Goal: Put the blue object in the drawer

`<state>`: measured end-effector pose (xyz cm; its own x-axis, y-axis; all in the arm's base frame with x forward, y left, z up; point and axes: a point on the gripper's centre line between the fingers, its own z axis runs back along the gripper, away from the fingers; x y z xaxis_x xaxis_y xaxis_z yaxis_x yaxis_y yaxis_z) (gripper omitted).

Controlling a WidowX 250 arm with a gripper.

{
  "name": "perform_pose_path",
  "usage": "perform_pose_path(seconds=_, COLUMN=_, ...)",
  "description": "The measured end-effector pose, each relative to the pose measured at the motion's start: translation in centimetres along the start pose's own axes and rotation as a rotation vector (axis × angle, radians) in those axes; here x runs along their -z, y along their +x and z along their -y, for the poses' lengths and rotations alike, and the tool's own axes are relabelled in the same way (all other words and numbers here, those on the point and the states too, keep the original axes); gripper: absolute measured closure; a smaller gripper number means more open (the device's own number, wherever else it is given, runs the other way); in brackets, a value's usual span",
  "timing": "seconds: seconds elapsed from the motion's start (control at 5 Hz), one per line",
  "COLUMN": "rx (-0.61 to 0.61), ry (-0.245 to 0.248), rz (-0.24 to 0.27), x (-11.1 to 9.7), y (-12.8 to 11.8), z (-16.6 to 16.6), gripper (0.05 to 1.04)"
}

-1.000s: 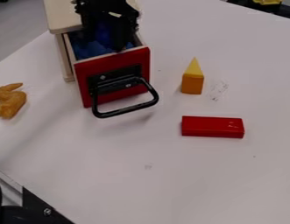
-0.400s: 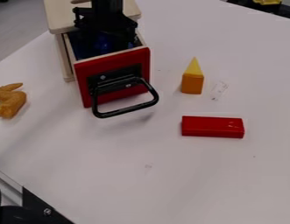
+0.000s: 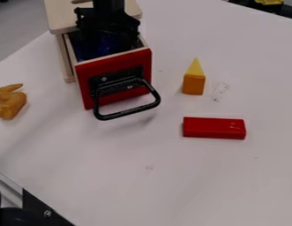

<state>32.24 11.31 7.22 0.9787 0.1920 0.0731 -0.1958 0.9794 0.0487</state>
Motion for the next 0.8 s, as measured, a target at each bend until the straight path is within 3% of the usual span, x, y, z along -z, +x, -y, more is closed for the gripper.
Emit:
perform_pose_path(seconds=0.4, rx=0.016, ry=0.0, rz=-0.003, x=-0.9, y=-0.3, z=0.0, gripper=0.109)
perform_pose_path(seconds=0.8, rx=0.089, ry=0.058, rz=0.108, x=-7.3, y=0.4, z=1.2, gripper=0.093)
